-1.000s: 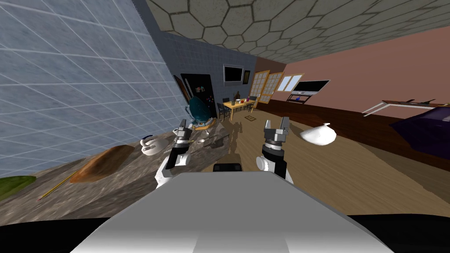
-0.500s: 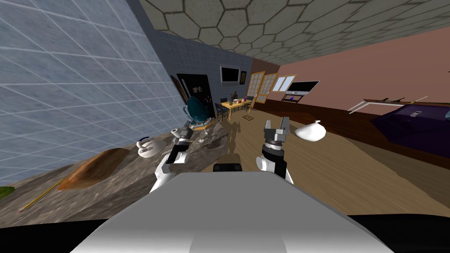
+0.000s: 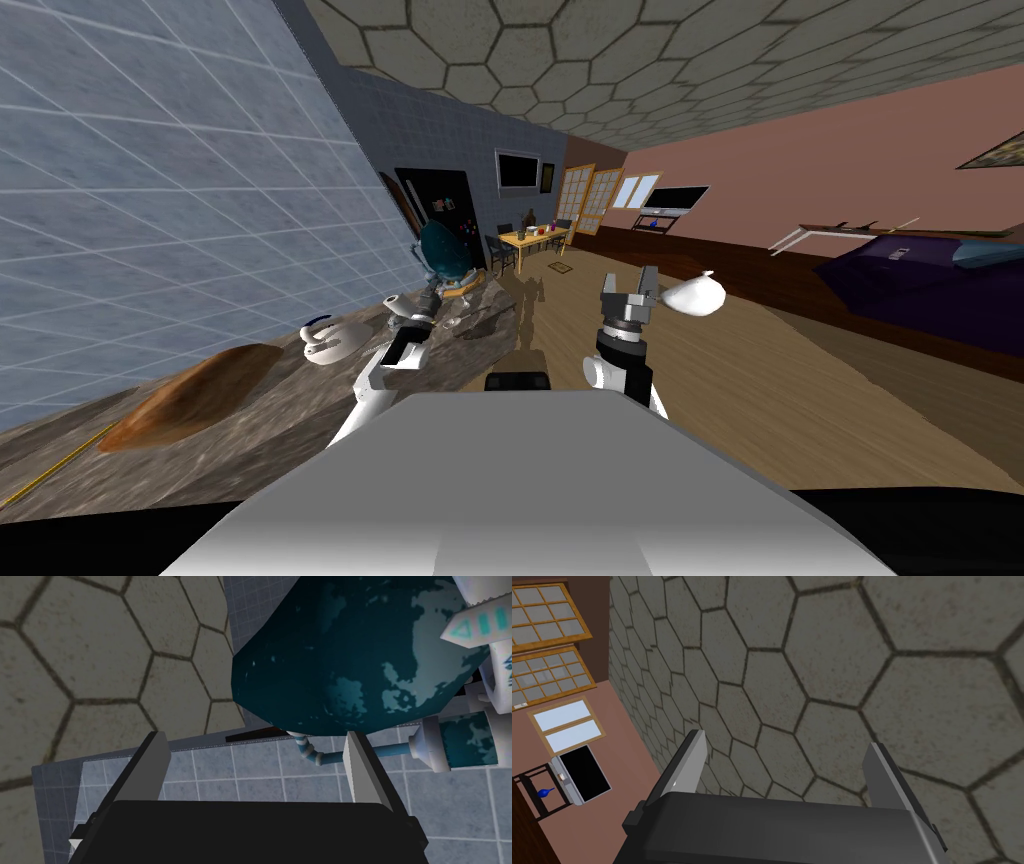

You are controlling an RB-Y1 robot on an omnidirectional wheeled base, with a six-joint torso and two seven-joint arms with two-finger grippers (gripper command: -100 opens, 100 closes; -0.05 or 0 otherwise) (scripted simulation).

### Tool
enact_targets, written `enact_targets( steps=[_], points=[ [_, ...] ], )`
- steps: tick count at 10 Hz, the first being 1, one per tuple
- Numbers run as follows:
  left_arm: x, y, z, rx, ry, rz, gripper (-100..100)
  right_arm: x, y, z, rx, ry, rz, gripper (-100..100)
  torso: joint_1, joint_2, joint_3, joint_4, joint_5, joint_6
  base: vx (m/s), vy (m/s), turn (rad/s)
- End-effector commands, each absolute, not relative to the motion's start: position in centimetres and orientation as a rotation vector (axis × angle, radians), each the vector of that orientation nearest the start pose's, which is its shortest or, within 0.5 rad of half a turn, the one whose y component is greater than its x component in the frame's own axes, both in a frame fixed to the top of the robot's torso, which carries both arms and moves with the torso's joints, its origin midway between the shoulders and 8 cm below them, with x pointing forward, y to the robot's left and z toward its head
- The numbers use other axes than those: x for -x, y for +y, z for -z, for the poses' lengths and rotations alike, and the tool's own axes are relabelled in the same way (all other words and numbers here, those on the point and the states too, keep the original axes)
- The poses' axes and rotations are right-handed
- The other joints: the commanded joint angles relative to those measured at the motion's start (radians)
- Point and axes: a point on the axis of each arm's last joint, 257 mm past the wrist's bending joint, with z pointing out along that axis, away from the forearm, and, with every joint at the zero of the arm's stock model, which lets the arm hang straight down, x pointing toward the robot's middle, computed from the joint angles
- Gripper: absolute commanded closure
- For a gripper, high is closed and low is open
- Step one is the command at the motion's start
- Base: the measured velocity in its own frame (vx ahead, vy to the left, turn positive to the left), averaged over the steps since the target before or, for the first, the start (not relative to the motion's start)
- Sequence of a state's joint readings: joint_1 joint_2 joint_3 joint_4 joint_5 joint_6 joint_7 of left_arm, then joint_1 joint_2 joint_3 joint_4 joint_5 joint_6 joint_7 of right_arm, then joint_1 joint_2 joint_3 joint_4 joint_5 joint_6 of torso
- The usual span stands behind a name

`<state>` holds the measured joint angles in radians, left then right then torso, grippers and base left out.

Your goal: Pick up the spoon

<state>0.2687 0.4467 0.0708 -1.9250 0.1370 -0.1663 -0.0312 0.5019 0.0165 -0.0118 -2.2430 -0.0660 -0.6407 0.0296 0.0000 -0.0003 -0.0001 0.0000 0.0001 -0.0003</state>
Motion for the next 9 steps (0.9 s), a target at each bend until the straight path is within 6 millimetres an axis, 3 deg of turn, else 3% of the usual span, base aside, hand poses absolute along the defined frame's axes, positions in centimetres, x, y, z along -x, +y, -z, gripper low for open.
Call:
enact_targets(
  steps=[1,4,8,9],
  points=[
    [-47.2,34.7,12.1,0.781,1.232,1.023,-100,-32.3,-29.2,-3.3,-0.617,0.488,-1.318,0,0.000,0.000,0.000,0.000,0.000,0.000,-0.007,-0.015,-0.119],
    [-47.9,35.6,14.1,0.817,1.299,0.973,-100,-32.3,-29.2,-3.3,-0.617,0.488,-1.319,0,-0.001,0.000,0.000,0.000,0.000,0.000,-0.001,-0.018,-0.052],
    [-49.1,38.3,18.8,0.873,1.470,0.827,-100,-32.3,-29.2,-3.3,-0.617,0.488,-1.318,0,-0.002,-0.001,-0.001,0.000,0.000,0.000,0.011,-0.039,-0.076],
    [-49.0,38.4,19.0,0.879,1.474,0.823,-100,-32.3,-29.2,-3.3,-0.617,0.488,-1.319,0,-0.002,-0.002,-0.001,0.000,0.000,0.000,0.016,-0.030,-0.034]
  ],
)
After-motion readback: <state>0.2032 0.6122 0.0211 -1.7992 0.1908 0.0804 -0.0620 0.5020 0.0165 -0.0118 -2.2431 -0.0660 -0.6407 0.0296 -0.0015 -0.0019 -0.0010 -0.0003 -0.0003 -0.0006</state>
